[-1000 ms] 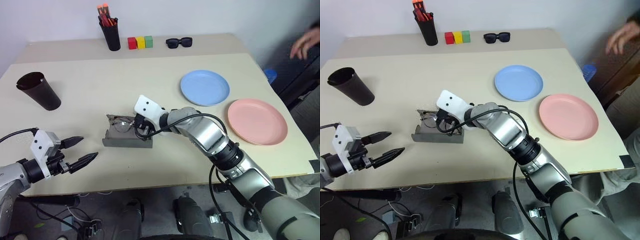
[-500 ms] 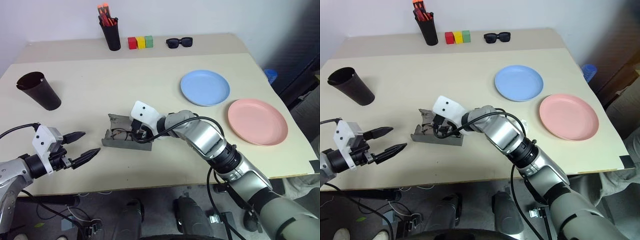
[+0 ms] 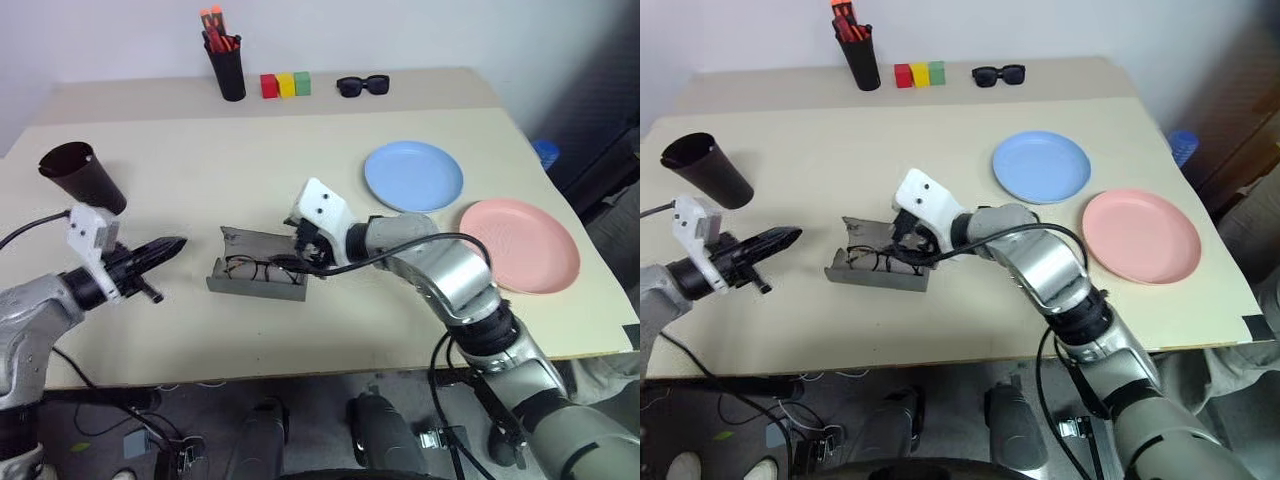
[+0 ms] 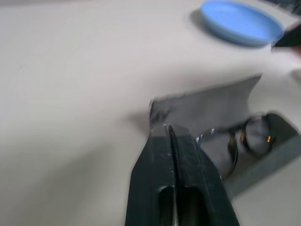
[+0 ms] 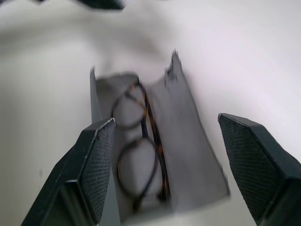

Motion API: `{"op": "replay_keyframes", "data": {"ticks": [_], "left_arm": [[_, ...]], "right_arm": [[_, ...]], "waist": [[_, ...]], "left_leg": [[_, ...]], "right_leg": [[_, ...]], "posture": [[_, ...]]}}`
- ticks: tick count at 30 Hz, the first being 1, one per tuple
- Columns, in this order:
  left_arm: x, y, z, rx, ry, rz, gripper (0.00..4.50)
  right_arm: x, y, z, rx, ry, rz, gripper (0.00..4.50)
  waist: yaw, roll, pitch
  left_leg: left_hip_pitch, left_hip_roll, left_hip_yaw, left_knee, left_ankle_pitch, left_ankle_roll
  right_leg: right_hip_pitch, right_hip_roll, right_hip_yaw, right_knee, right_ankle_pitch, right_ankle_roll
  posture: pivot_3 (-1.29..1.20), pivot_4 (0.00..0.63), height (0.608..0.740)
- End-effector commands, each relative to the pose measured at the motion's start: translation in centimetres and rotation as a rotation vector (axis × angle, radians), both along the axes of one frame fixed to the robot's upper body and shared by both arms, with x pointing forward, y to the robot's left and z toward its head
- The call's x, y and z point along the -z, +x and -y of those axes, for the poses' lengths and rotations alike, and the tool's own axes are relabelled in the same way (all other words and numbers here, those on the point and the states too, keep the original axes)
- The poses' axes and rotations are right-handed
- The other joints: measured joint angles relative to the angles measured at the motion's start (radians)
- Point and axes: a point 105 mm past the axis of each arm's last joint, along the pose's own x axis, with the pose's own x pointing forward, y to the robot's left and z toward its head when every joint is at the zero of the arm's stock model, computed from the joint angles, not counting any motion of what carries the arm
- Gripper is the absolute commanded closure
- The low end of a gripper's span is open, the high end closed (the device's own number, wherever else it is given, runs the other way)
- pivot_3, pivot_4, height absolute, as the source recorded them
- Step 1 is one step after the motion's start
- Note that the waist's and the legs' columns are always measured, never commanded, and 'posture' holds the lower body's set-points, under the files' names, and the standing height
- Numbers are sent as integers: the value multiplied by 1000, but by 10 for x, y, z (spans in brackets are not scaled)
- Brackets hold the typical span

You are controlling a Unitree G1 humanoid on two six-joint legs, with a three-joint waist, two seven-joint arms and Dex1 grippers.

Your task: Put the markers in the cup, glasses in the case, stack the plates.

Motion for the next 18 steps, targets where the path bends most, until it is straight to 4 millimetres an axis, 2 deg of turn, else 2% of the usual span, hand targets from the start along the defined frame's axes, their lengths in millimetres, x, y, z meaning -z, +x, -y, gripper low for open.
{"op": "replay_keyframes", "data": {"ticks": [1,7,8,9,10,11,13,15,18], "left_arm": [[-7,4,7,31,25,39,4469],[-7,5,7,34,27,40,4469],[-4,40,32,89,81,12,4469],[-6,65,55,130,155,-12,4469],[-9,81,72,157,224,-26,4469],[-11,92,82,173,260,-41,4469],[-15,99,90,212,243,-35,4469],[-15,104,94,226,248,-31,4469],[-12,106,93,232,255,-30,4469]], "right_arm": [[-18,-8,0,-40,43,67,933],[-18,-9,0,-41,44,67,933],[-11,-16,26,-18,49,86,933],[-5,-24,45,-6,43,104,933],[-2,-30,56,-2,33,119,933],[0,-35,63,-2,27,134,933],[2,-35,66,13,22,150,933],[4,-34,68,28,20,159,933],[4,-34,68,35,24,164,933]], "waist": [[-9,0,0],[-23,0,0],[-6,1,0],[37,2,1],[64,1,1],[70,0,1],[48,0,1],[8,0,1],[-24,0,2]], "left_leg": [[0,0,1,0,0,0],[0,1,2,-1,0,0],[0,1,2,-1,0,0],[0,1,0,0,0,0],[-1,1,-1,2,3,2],[-2,3,-1,4,5,4],[-3,3,4,6,5,4],[-3,1,17,6,4,6],[-3,3,19,4,3,8]], "right_leg": [[0,0,1,0,0,0],[-1,1,2,0,0,0],[-1,1,2,0,0,0],[1,0,0,-1,0,0],[3,-3,-9,-3,-2,2],[9,-1,-16,-11,-1,1],[20,-3,-12,-18,1,3],[17,-7,-1,-21,4,9],[12,-6,1,-18,5,11]], "posture": [[0,150,740],[0,150,740],[0,150,740],[0,150,740],[0,150,740],[0,150,740],[0,150,740],[0,150,740],[0,150,740]]}}
